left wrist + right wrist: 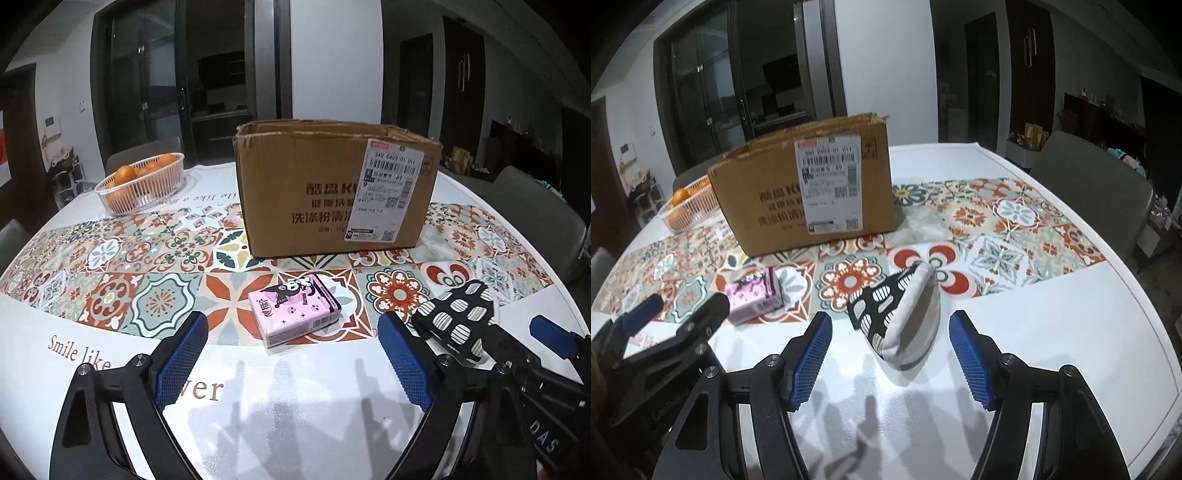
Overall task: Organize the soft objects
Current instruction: 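Grasp the black-and-white slipper with the right tool while the left tool grasps the pink tissue pack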
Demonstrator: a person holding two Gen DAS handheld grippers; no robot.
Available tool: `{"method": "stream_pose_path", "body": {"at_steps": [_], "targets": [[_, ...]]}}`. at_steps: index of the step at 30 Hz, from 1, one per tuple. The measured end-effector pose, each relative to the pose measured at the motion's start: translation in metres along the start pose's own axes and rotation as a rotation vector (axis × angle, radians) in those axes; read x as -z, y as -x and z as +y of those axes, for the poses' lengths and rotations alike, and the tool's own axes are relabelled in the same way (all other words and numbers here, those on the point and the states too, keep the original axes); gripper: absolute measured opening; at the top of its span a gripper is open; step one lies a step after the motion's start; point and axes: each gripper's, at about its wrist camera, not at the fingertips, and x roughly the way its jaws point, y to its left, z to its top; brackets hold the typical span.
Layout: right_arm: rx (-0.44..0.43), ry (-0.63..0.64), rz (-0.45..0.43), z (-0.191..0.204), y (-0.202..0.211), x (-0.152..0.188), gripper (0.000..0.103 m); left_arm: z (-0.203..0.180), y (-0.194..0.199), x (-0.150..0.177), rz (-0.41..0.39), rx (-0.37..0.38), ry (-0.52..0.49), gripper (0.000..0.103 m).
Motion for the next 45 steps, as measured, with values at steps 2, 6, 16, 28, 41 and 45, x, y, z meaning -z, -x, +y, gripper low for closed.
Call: {"method": "stream_pose_path", "body": {"at_steps": [2,6,16,28,41,45], "targets": [[0.012,0.003,0.006,0.001,-0.003,0.002,0.067,0.000,-0.006,0.000,0.011,0.001,0.007,0.094],[0.069,0.056,-0.015,0.010,-0.005,0.006,0.067,0.000,-0.017,-0.001,0.039,0.013,0.014,0.095],[0.085,0.075,0.037,0.016,-0.024,0.008,0.067,-0.008,-0.046,-0.006,0.083,0.000,-0.004,0.095],[0.071,0.044,0.079,0.016,-0.051,-0.003,0.052,-0.009,-0.081,-0.011,0.145,-0.037,-0.002,0.095],[0.036,0.026,0.072,0.016,-0.060,-0.010,0.030,-0.007,-0.093,-0.009,0.172,-0.024,-0.005,0.079],[0.029,0.025,0.066,0.016,-0.059,-0.010,0.029,-0.005,-0.092,-0.008,0.169,-0.014,-0.010,0.078]]}}
